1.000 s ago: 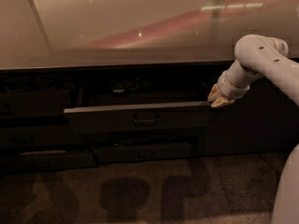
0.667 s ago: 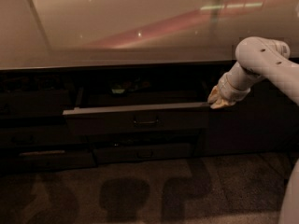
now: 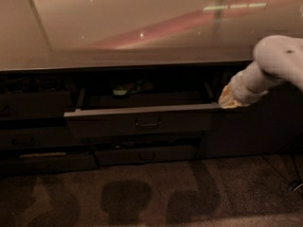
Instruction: Open top drawer
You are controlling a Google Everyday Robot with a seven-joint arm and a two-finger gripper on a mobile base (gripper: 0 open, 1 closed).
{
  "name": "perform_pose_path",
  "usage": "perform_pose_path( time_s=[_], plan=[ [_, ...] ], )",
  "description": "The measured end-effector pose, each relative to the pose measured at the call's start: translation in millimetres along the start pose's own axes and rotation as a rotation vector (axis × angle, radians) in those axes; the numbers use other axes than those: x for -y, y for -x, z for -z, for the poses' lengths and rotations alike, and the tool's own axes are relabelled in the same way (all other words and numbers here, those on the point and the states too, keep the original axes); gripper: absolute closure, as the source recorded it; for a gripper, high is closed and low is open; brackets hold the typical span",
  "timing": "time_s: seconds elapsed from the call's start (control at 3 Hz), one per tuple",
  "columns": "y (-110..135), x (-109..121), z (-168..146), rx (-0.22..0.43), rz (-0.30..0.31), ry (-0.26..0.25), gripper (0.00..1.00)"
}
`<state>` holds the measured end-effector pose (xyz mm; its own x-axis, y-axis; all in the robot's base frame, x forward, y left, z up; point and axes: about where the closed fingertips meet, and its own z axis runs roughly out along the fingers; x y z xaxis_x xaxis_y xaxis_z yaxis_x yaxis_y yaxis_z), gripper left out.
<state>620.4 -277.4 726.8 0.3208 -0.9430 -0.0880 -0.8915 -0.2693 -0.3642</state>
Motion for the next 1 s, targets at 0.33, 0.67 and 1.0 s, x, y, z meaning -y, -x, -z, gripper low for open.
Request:
perform_pose_path(
  time_s=[0.33, 0.67, 1.0],
  plan=[
    [34.2, -32.2, 28.5, 0.02, 0.109, -0.129, 1.0],
    [49.3, -113.7, 9.9, 0.049, 0.142, -0.098, 1.0],
    [54.6, -158.4, -8.6, 0.071, 0.126, -0.028, 1.0]
  ],
)
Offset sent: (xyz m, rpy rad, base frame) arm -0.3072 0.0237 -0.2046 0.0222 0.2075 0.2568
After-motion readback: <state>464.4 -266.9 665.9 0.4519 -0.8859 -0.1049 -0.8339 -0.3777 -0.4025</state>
